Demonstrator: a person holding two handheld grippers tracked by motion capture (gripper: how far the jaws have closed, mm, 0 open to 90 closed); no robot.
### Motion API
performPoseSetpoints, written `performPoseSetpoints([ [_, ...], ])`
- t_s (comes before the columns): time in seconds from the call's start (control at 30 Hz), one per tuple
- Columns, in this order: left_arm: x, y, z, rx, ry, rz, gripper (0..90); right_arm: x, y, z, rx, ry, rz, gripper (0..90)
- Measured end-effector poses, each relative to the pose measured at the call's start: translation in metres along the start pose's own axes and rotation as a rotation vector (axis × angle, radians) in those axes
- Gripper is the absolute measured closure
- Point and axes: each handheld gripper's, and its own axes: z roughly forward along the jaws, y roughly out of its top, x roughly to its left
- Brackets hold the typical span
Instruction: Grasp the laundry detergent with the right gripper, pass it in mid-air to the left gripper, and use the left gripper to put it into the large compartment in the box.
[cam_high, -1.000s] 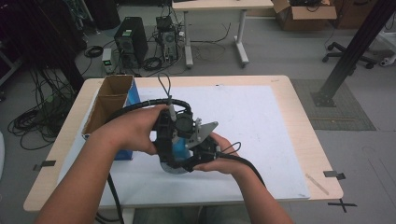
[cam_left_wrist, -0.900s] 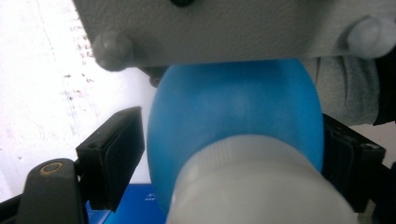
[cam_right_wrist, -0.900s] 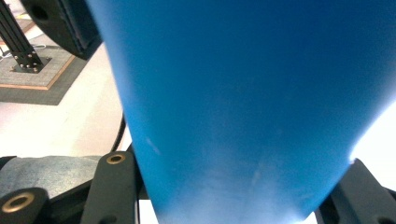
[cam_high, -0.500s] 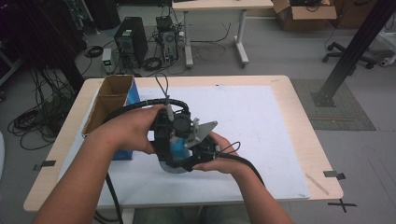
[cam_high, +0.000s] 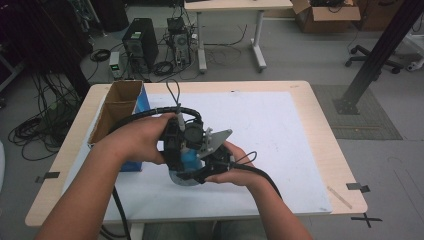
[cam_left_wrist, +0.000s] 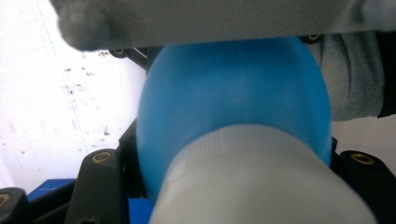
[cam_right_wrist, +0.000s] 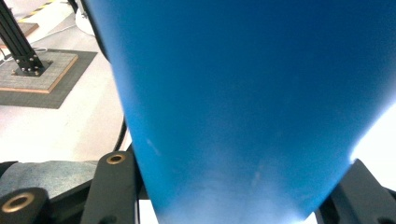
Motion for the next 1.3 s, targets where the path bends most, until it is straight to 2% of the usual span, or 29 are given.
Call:
performPoseSetpoints([
  [0.27, 0.0, 0.002, -0.001, 0.007, 0.01, 0.005, 39.0, 0.0, 0.0, -0.001, -0.003, -0.008, 0.0, 45.3],
  [0.6, -0.002, 0.004, -0.003, -0.001, 0.02, -0.015, 39.9, 0.0, 0.001, -0.004, -0.004, -0.015, -0.011, 45.3],
  [0.93, -0.003, 0.008, -0.005, 0.018, 0.027, -0.009, 40.4, 0.001, 0.0, -0.005, -0.031, -0.028, -0.023, 44.1],
  [1.03, -0.002, 0.009, -0.006, 0.026, 0.027, -0.005, 40.4, 0.001, -0.002, -0.005, -0.039, -0.037, -0.011, 43.2],
  [1.07, -0.001, 0.009, -0.006, 0.024, 0.031, -0.001, 40.3, 0.001, -0.003, -0.006, -0.046, -0.036, 0.001, 40.8],
  [1.13, -0.001, 0.01, -0.006, 0.024, 0.034, -0.006, 40.4, 0.001, -0.005, -0.006, -0.06, -0.046, 0.027, 30.3],
  [1.3, 0.002, 0.01, -0.006, 0.018, 0.034, -0.008, 40.3, -0.001, -0.013, -0.011, -0.096, -0.054, 0.096, 18.5],
])
